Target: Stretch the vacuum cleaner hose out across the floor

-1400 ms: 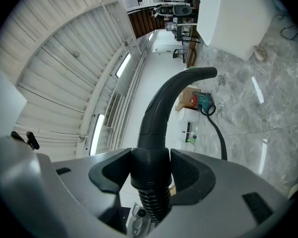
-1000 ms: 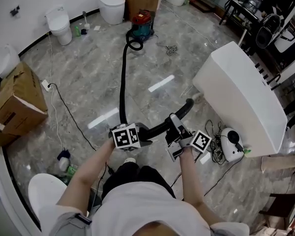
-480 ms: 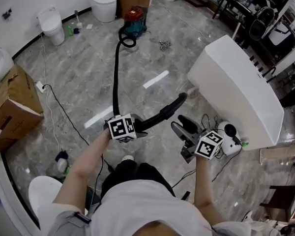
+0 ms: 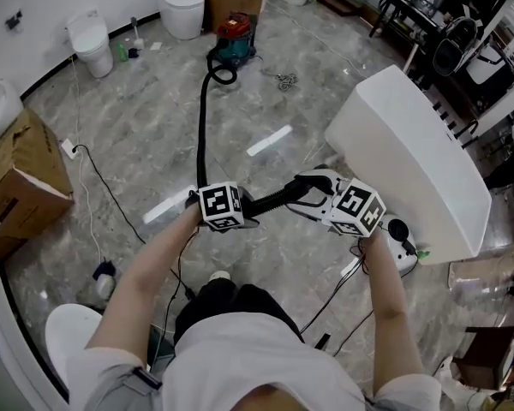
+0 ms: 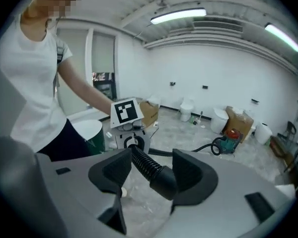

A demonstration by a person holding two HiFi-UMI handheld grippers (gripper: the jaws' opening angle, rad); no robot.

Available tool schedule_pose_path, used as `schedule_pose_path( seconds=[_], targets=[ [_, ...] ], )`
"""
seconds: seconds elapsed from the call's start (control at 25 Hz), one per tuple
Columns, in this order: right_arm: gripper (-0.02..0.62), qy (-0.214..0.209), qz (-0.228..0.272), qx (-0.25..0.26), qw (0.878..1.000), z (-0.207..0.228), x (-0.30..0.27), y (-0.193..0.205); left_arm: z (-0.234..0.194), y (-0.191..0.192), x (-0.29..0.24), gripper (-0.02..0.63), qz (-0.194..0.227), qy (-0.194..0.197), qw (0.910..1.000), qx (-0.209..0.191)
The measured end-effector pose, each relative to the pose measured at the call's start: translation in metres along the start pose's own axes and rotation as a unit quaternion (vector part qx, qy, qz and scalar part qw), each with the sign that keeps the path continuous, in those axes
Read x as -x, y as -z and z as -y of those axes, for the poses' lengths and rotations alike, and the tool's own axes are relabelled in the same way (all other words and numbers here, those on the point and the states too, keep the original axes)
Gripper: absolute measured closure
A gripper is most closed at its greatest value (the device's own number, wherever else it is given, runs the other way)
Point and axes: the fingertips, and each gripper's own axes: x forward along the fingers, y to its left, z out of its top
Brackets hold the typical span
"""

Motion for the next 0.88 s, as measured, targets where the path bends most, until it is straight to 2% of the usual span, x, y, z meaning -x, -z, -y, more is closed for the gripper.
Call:
schedule_pose_path(
  seconds=[0.12, 0.2, 0.28, 0.4, 0.48, 0.52, 0.6, 0.68, 0.72, 0.88],
  targets=[
    [0.351, -0.038, -0.083, 0.08, 0.993, -0.001, -0.018, 0.003, -0.004, 0.0, 0.0, 0.46, -0.01, 0.007, 0.9999, 0.0],
    [0.351, -0.061, -0.154, 0.136, 0.977, 0.0, -0.03, 0.012, -0.008, 0.001, 0.002, 0.46, -0.023, 0.015, 0.9996, -0.007],
    [0.353, -0.081, -0.225, 0.194, 0.952, -0.002, -0.04, 0.022, -0.01, 0.004, 0.006, 0.46, -0.043, 0.023, 0.9986, -0.019],
    [0.351, -0.111, -0.317, 0.268, 0.903, -0.008, -0.054, 0.039, -0.013, 0.005, 0.01, 0.46, -0.061, 0.029, 0.9973, -0.029],
    [0.353, -0.122, -0.359, 0.303, 0.874, -0.012, -0.065, 0.05, -0.013, 0.001, 0.012, 0.46, -0.057, 0.03, 0.9975, -0.028],
    [0.353, -0.122, -0.369, 0.316, 0.865, -0.014, -0.071, 0.053, -0.013, 0.0, 0.013, 0.46, -0.053, 0.03, 0.9978, -0.027],
    [0.353, -0.122, -0.372, 0.327, 0.86, -0.018, -0.083, 0.056, -0.011, -0.003, 0.015, 0.46, -0.042, 0.032, 0.9983, -0.026],
    [0.357, -0.128, -0.366, 0.324, 0.863, -0.023, -0.091, 0.059, -0.01, -0.005, 0.017, 0.46, -0.036, 0.031, 0.9985, -0.028],
    [0.431, -0.129, -0.364, 0.324, 0.864, -0.024, -0.093, 0.06, -0.009, -0.006, 0.018, 0.46, -0.036, 0.029, 0.9984, -0.031],
    [0.436, -0.135, -0.352, 0.307, 0.874, -0.029, -0.093, 0.061, -0.009, -0.007, 0.02, 0.46, -0.029, 0.009, 0.9986, -0.042]
  ],
)
